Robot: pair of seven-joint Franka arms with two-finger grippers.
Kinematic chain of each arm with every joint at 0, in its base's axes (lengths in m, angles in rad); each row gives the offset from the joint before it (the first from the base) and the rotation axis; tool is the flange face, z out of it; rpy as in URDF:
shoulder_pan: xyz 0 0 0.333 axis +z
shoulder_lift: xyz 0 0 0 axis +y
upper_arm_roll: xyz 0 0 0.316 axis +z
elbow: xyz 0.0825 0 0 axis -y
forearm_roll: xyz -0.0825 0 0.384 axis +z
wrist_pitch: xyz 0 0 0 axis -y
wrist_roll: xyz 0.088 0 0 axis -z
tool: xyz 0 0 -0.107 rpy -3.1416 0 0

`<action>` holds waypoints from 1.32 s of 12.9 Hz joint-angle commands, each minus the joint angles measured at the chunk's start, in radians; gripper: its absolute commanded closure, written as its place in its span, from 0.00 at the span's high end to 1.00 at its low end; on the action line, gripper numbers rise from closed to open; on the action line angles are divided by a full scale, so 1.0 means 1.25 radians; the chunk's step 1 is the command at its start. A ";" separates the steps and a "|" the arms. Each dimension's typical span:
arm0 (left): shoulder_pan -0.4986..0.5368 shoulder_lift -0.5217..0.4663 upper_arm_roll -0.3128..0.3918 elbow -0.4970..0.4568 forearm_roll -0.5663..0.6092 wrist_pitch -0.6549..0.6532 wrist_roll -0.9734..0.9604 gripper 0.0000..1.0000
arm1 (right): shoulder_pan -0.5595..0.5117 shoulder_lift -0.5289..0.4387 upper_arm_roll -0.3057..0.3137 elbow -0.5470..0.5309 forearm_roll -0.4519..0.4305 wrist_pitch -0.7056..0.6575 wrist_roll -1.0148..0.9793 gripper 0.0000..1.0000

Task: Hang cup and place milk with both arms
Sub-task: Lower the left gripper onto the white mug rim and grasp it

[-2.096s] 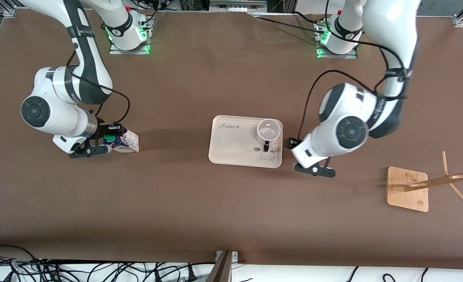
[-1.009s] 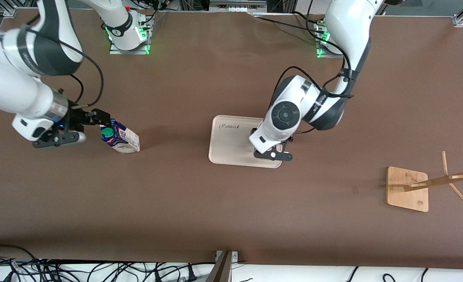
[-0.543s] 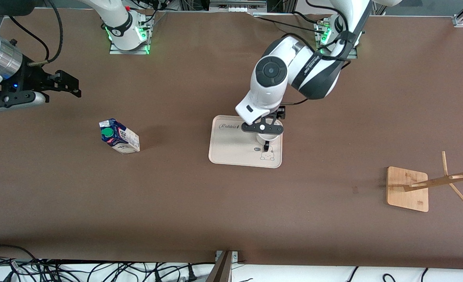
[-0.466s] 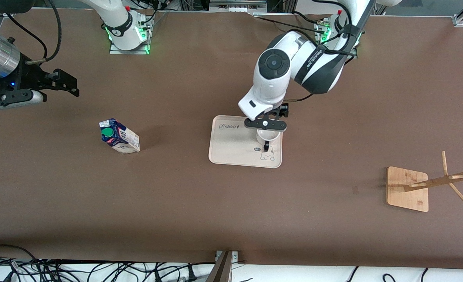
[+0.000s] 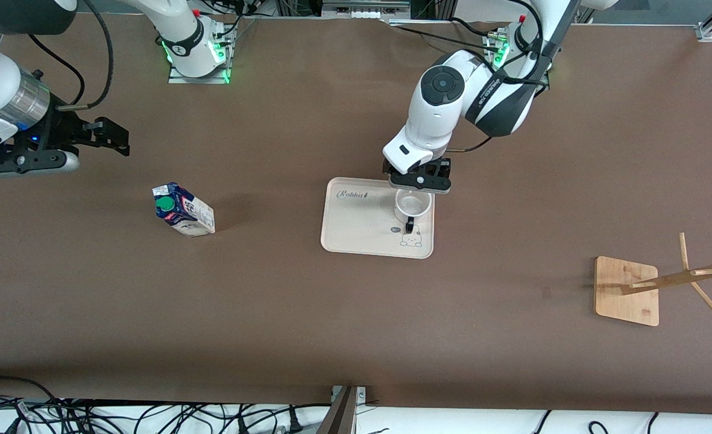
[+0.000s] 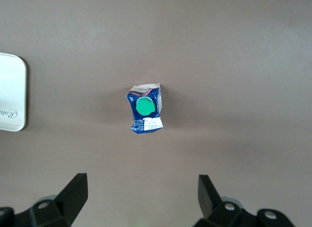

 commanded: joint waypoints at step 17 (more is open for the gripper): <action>-0.033 0.149 -0.027 0.029 0.092 0.144 -0.121 0.00 | -0.383 -0.010 0.361 -0.012 -0.035 0.039 -0.019 1.00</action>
